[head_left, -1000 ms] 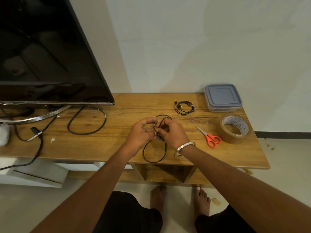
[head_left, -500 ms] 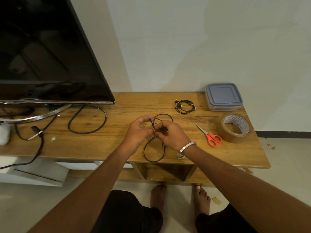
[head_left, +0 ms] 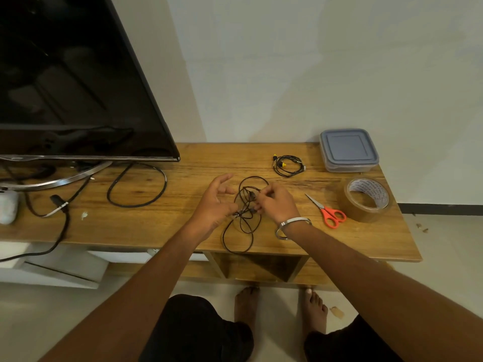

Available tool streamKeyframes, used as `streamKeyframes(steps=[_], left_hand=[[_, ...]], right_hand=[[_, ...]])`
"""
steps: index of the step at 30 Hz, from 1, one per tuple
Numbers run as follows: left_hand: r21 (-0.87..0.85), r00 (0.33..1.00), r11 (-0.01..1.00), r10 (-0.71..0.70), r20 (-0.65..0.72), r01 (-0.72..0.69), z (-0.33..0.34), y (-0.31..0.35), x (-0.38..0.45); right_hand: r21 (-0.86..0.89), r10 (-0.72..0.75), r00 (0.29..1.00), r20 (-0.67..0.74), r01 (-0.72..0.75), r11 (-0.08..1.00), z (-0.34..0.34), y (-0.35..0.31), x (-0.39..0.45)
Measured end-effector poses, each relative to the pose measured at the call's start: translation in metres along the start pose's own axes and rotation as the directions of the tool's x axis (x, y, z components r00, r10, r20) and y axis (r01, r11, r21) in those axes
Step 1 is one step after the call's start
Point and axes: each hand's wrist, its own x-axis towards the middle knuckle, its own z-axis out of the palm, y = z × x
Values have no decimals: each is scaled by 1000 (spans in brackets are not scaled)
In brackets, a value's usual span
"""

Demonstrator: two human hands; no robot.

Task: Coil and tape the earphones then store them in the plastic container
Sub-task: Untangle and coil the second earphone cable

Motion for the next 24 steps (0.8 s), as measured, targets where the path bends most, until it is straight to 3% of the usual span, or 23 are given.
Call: streamKeyframes(steps=[4, 8, 11, 16, 24], left_hand=[[5, 986, 986, -164, -8, 164, -8, -3, 5], [-31, 976, 976, -216, 10, 217, -16, -4, 9], [-174, 963, 962, -235, -136, 210, -18, 1, 11], [-316, 863, 933, -297, -409, 171, -32, -7, 19], [-270, 890, 951, -250, -380, 152, -25, -13, 18]], right_hand=[[216, 133, 991, -16, -127, 968, -10, 0, 6], [353, 233, 972, -20, -212, 911, -16, 1, 10], [352, 302, 950, -73, -259, 899, -21, 5, 14], [341, 366, 918, -152, -299, 891, -33, 12, 20], [248, 322, 927, -192, -272, 930, -33, 11, 16]])
